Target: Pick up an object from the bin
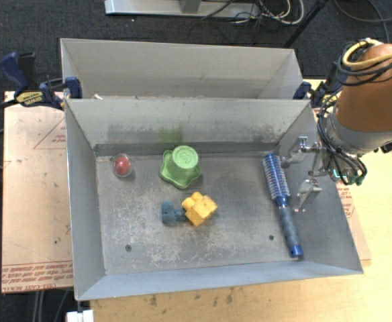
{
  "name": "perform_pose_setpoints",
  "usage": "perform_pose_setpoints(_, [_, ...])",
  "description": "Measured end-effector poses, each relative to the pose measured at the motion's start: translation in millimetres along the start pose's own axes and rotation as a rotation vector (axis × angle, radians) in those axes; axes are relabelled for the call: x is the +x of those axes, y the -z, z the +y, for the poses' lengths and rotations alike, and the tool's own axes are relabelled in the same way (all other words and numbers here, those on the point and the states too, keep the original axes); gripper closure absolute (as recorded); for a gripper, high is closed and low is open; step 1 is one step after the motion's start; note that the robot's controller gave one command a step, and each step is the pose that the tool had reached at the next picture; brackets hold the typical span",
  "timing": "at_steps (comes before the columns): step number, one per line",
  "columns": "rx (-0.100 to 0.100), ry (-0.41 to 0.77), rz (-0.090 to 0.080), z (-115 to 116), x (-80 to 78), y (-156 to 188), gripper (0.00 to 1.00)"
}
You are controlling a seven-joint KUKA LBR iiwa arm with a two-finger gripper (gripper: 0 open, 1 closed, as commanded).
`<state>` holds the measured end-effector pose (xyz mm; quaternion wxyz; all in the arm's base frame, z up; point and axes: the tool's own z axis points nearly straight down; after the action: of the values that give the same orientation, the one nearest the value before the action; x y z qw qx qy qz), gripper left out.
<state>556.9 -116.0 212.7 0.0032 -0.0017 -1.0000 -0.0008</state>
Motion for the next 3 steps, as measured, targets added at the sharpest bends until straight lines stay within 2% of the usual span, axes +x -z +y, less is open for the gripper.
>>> perform_pose_setpoints(1, [-0.002, -0.029, -0.002, 24, -38.2, -99, 0.0])
perform_pose_setpoints(2, [-0.004, -0.059, -0.01, 113, -31.4, -66, 0.0])
perform_pose_setpoints(3, [-0.003, 0.003, 0.0, 189, 9.9, -110, 0.0])
